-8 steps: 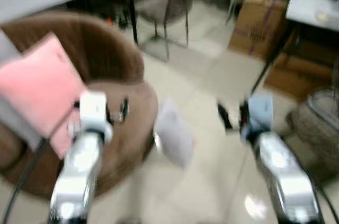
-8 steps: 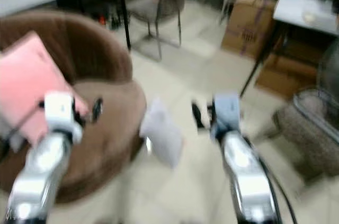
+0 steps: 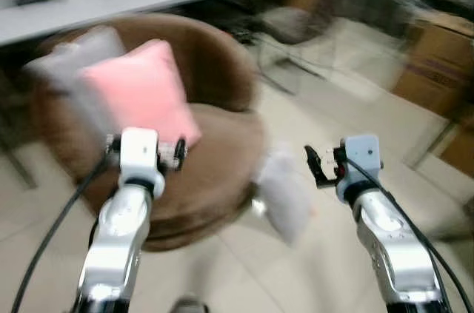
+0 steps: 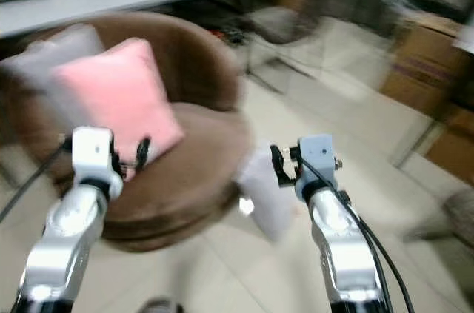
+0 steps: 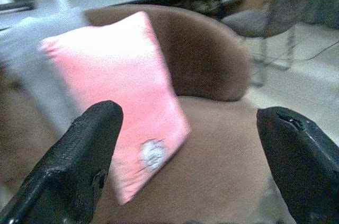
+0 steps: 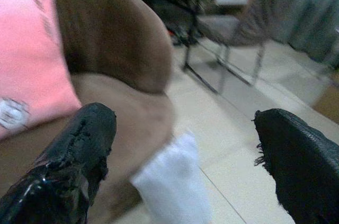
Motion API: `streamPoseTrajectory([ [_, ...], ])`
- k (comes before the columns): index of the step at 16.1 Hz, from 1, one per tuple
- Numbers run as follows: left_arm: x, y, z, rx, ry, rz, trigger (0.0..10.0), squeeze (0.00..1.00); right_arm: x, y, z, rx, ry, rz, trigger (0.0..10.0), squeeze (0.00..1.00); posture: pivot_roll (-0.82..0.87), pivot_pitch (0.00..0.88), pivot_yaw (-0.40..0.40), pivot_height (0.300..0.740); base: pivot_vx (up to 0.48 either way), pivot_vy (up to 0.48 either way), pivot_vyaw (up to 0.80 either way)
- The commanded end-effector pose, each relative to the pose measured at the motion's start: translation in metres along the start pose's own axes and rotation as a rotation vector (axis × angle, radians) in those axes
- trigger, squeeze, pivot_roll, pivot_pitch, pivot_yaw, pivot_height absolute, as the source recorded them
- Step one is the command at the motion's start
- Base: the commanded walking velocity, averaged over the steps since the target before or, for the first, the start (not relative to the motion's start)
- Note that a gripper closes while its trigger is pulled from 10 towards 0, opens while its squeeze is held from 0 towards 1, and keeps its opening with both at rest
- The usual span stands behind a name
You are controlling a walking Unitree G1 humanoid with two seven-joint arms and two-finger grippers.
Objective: Move the pillow to the sofa from floor
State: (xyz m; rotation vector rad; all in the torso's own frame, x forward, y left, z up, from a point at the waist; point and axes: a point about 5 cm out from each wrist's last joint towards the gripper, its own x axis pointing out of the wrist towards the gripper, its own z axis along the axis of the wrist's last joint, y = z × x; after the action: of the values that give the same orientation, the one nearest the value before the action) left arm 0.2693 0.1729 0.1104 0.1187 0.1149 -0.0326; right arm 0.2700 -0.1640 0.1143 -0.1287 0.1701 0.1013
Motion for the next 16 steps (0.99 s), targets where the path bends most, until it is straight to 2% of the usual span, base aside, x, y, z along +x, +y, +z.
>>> streamPoseTrajectory([
  [1,0.0047,-0.0043,0.0074,0.032,-0.02,-0.014,10.0,0.25,0.0003,0.0005,-0.0007,0.001,0.0,0.0,10.0,0.0,0.02,0.0,0.0,0.74,0.0,0.0,0.8],
  [3,0.0053,-0.0041,0.0073,0.04,-0.019,-0.006,10.0,0.26,0.0009,0.0003,-0.0021,-0.007,0.004,-0.003,10.0,0.0,0.02,0.0,0.0,0.74,0.0,0.0,0.8],
  [12,0.0047,-0.002,0.0054,0.055,-0.004,-0.005,10.0,0.27,0.0047,0.0037,-0.0013,-0.004,-0.006,0.019,10.0,0.0,0.02,0.0,0.007,0.74,0.0,-0.309,0.0],
  [16,0.0049,0.0028,0.0056,0.06,-0.005,0.01,10.0,0.27,0.0087,0.0056,0.0016,-0.011,-0.015,0.027,10.0,0.0,0.03,0.0,-0.001,0.74,0.0,-0.309,0.8],
])
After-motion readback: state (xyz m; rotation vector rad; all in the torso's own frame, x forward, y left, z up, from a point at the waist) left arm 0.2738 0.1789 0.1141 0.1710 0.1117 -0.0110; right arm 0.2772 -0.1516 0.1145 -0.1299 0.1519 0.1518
